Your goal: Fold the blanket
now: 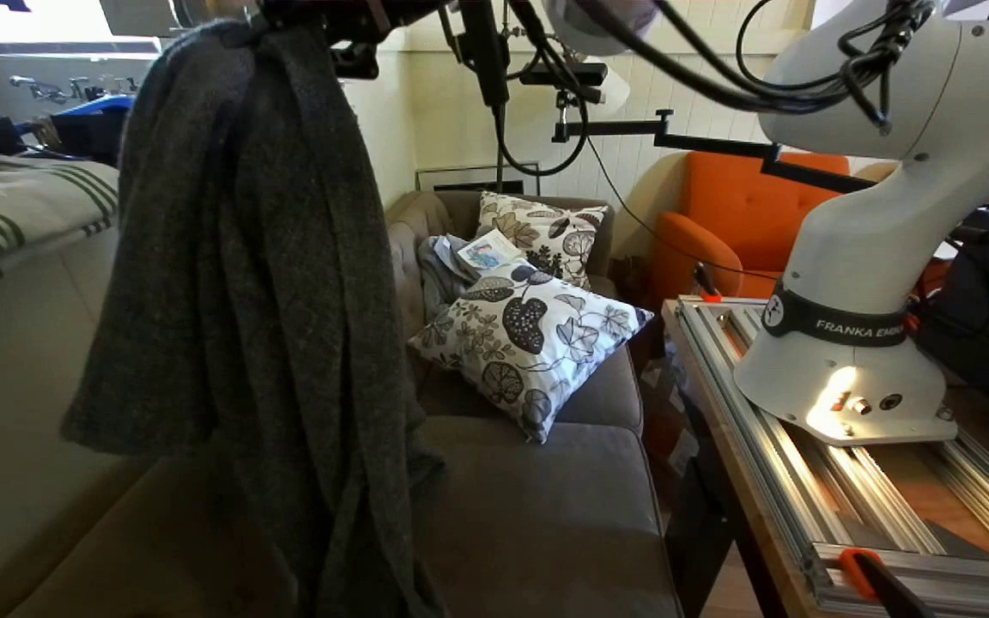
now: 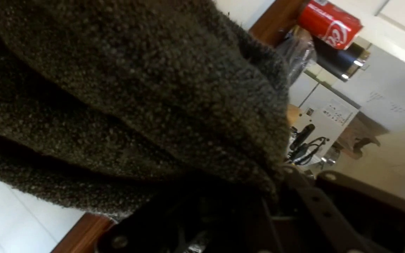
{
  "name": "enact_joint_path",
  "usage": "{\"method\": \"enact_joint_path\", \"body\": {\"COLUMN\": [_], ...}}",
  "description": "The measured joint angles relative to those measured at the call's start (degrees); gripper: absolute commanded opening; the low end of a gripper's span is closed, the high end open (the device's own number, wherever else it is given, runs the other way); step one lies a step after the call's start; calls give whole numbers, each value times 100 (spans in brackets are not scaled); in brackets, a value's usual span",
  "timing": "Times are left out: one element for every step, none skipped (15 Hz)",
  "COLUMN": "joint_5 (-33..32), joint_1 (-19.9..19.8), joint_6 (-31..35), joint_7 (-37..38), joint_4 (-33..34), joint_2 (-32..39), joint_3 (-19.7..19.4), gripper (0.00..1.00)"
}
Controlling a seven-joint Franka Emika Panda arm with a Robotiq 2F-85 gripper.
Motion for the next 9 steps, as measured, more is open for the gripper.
{"method": "enact_joint_path", "body": {"joint_5": [128, 349, 697, 1088, 1369, 1298, 1263, 1261, 1261], "joint_1": [-392, -835, -1307, -1773, -2243, -2674, -2827, -2791, -2776], "joint_6": [-206, -504, -838, -1162, -1452, -1722, -1822, -1823, -1824], "joint_7": [-19, -63, -188, -372, -521, -532, -592, -674, -719], "joint_4": [-39, -40, -34, -15, 5, 10, 14, 9, 6], "joint_2": [127, 169, 142, 60, -65, -191, -349, -550, -787], "joint_3": [441, 886, 1341, 1773, 2172, 2380, 2299, 2093, 1929], "gripper": [4, 4, 4, 4, 4, 3, 3, 3, 3]}}
